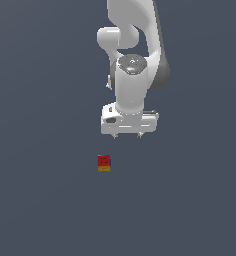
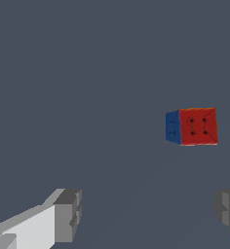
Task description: Pick up the object and move it to a goal position.
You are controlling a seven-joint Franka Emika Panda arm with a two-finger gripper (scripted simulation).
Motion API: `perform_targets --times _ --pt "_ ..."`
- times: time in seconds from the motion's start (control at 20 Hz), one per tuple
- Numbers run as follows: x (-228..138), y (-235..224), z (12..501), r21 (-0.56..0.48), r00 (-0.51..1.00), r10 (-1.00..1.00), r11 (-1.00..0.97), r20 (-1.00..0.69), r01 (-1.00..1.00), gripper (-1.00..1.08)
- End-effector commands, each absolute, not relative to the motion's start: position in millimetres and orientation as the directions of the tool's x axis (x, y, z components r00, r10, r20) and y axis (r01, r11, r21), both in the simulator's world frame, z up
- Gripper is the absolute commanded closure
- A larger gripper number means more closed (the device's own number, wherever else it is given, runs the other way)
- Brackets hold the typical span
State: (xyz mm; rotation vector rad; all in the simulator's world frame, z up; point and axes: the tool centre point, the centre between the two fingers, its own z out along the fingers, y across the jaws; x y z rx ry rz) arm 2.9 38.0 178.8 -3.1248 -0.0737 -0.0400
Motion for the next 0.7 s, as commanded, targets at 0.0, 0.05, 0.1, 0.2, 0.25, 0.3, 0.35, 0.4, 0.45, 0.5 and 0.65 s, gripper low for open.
perform_targets --times 0.0,0.05,0.1,0.2,0.25,0.3,0.35,0.4,0.45,0.5,0.65 --pt "4.0 36.3 177.0 -0.017 1.000 0.019 -1.000 0.024 0.019 -0.92" --pt "4.6 35.4 176.1 -0.017 1.000 0.004 -1.000 0.024 0.005 -0.92" --pt "5.2 34.4 175.1 -0.018 1.000 -0.012 -1.000 0.023 -0.011 -0.92" --pt "6.7 32.3 172.8 -0.020 0.999 -0.048 -0.999 0.021 -0.048 -0.92" --pt "7.6 31.0 171.6 -0.021 0.997 -0.068 -0.997 0.019 -0.068 -0.92" --pt "8.4 29.7 170.2 -0.022 0.996 -0.090 -0.996 0.018 -0.090 -0.92" --pt "9.4 28.3 168.8 -0.023 0.993 -0.113 -0.993 0.017 -0.113 -0.92" --pt "10.4 26.8 167.3 -0.024 0.990 -0.138 -0.990 0.015 -0.138 -0.92" --pt "11.4 25.2 165.6 -0.025 0.986 -0.164 -0.986 0.014 -0.164 -0.92" --pt "12.5 23.5 163.9 -0.026 0.981 -0.192 -0.981 0.012 -0.191 -0.92" --pt "16.0 17.7 158.1 -0.028 0.960 -0.281 -0.959 0.007 -0.281 -0.92"
